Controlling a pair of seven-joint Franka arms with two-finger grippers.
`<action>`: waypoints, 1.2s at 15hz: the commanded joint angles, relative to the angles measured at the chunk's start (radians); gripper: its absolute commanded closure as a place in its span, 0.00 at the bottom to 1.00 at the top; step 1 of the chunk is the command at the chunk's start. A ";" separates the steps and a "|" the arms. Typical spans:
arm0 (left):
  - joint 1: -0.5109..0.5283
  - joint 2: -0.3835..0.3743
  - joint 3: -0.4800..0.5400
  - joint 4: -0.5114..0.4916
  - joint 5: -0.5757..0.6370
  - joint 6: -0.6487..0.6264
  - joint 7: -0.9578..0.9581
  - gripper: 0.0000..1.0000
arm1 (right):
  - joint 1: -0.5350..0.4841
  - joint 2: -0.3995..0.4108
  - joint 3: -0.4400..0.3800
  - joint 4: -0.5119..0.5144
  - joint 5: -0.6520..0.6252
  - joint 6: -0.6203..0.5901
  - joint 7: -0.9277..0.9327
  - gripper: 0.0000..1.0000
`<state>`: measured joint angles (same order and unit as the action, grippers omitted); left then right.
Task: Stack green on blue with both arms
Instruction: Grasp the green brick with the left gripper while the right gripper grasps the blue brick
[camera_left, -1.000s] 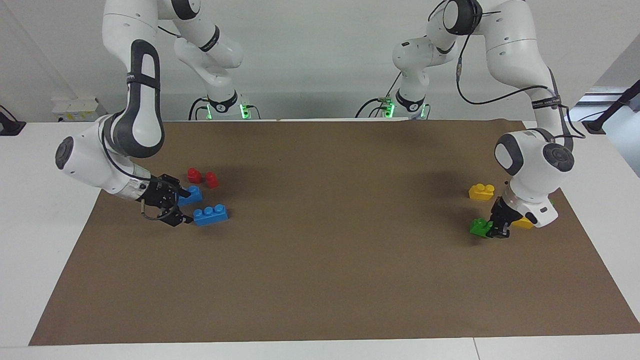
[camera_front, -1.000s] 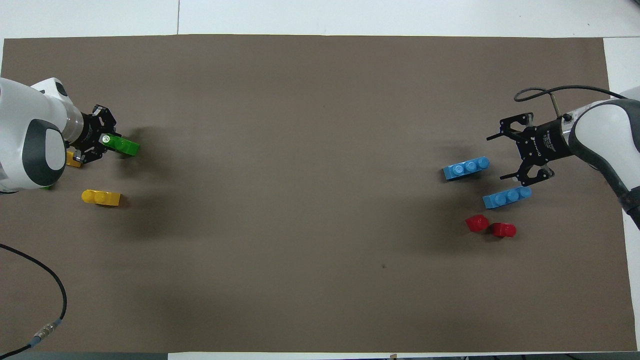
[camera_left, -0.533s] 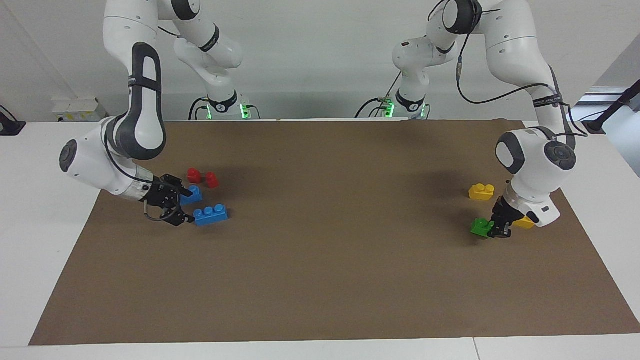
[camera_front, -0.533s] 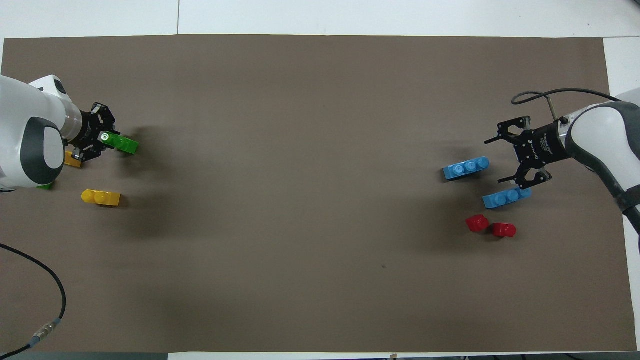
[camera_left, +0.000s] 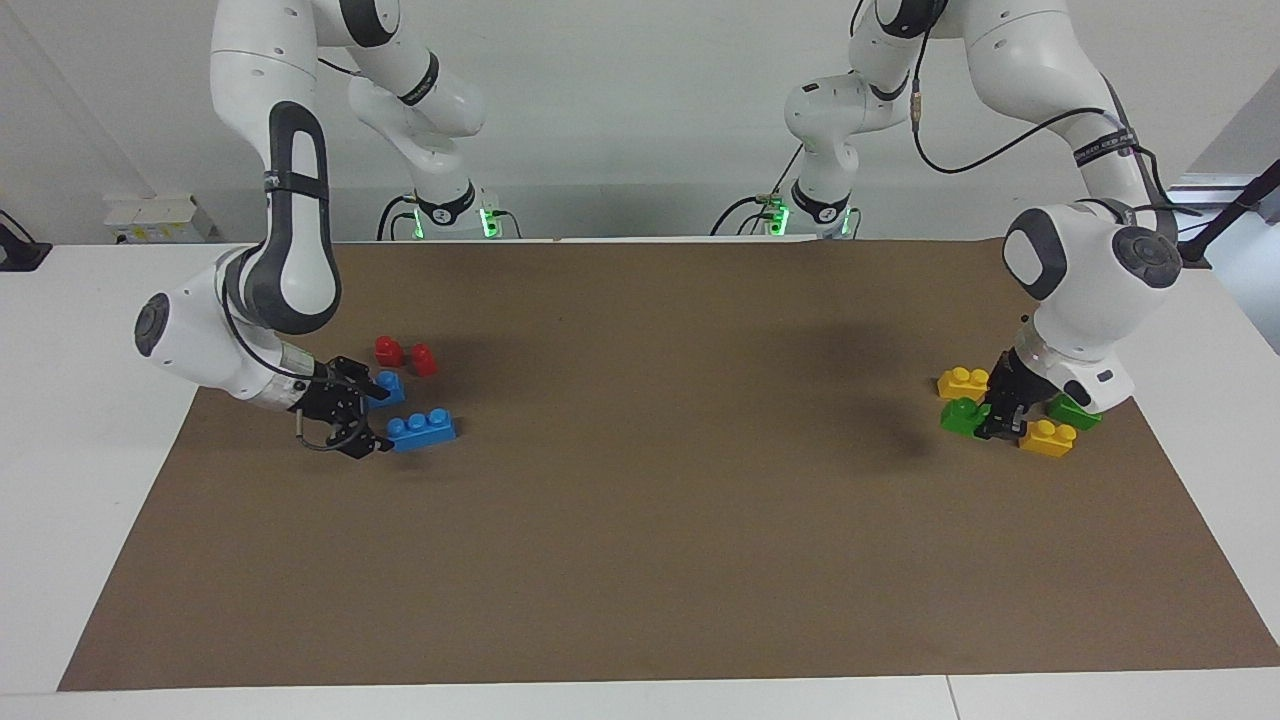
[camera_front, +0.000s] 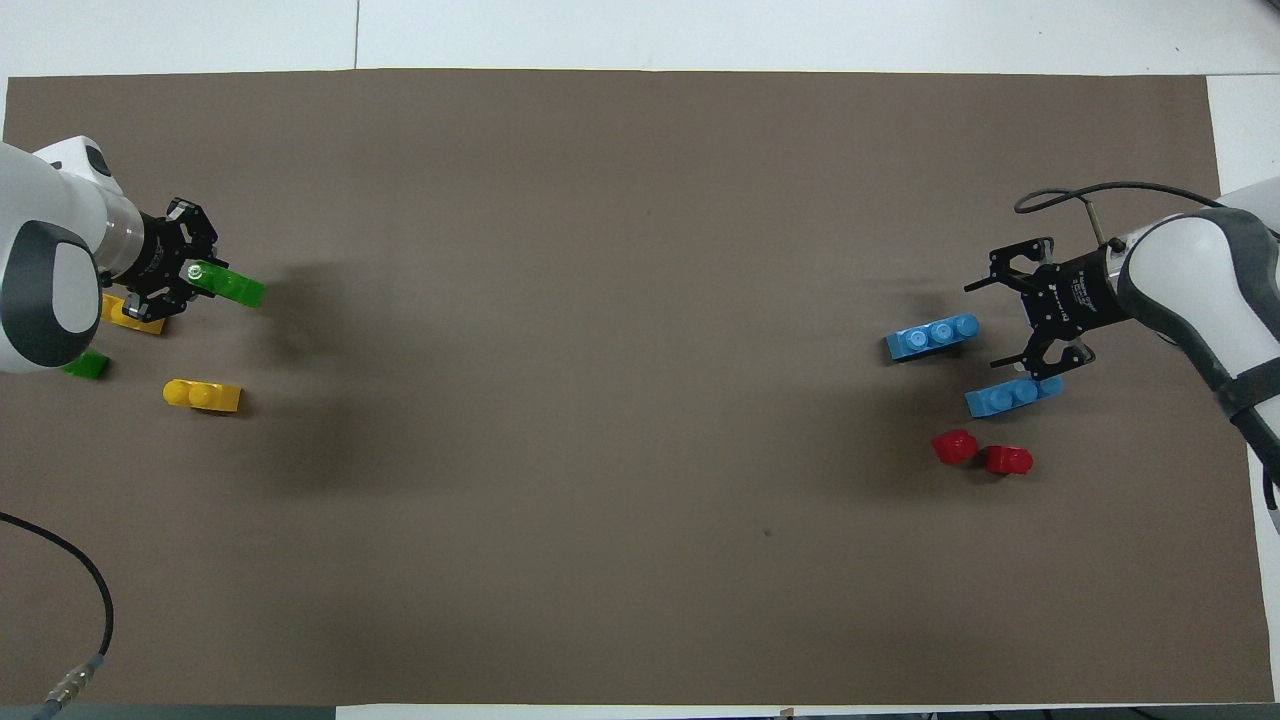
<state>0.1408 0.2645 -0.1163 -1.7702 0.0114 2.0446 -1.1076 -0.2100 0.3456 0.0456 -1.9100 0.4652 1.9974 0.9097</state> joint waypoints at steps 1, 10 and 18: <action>-0.049 -0.051 0.009 -0.011 -0.013 -0.053 -0.082 1.00 | -0.008 -0.008 0.008 -0.032 0.024 0.027 -0.041 0.01; -0.155 -0.133 0.007 -0.014 -0.013 -0.127 -0.274 1.00 | 0.004 0.013 0.010 -0.080 0.024 0.136 -0.049 0.07; -0.213 -0.154 0.007 -0.015 -0.016 -0.141 -0.374 1.00 | 0.006 0.016 0.008 -0.075 0.050 0.146 -0.040 1.00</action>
<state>-0.0502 0.1356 -0.1212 -1.7704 0.0075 1.9221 -1.4552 -0.2026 0.3618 0.0527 -1.9780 0.4735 2.1240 0.8931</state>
